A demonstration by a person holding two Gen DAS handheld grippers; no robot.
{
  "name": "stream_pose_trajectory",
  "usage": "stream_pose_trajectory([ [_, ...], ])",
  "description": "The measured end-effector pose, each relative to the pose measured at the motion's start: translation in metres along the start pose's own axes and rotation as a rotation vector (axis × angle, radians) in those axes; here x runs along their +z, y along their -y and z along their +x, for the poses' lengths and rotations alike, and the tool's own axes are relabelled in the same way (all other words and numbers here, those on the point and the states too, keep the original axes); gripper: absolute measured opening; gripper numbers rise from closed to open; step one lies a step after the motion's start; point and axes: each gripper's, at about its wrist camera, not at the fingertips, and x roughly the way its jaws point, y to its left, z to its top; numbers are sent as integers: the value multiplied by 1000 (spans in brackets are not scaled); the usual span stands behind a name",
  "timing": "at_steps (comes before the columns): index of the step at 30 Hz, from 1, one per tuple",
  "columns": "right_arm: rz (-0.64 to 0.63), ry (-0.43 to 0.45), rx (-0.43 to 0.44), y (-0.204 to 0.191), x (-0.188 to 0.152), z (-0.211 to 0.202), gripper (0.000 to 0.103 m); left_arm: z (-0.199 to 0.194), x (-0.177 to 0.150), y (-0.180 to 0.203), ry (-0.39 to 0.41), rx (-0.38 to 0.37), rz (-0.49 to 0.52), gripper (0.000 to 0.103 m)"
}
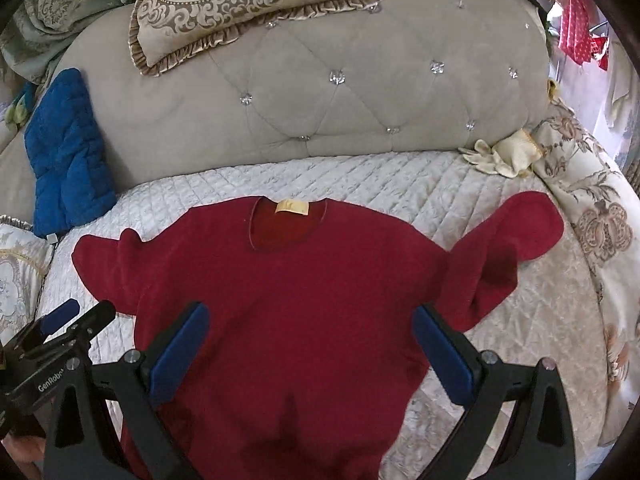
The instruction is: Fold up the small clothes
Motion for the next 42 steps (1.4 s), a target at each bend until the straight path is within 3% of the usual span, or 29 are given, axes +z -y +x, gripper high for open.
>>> stream_pose_trajectory([
  [19, -28, -65, -13, -18, -18, 54, 103, 34, -6, -29, -26, 46, -25, 61],
  [42, -38, -83, -6, -25, -26, 69, 103, 44, -6, -51, -38, 71, -56, 61],
])
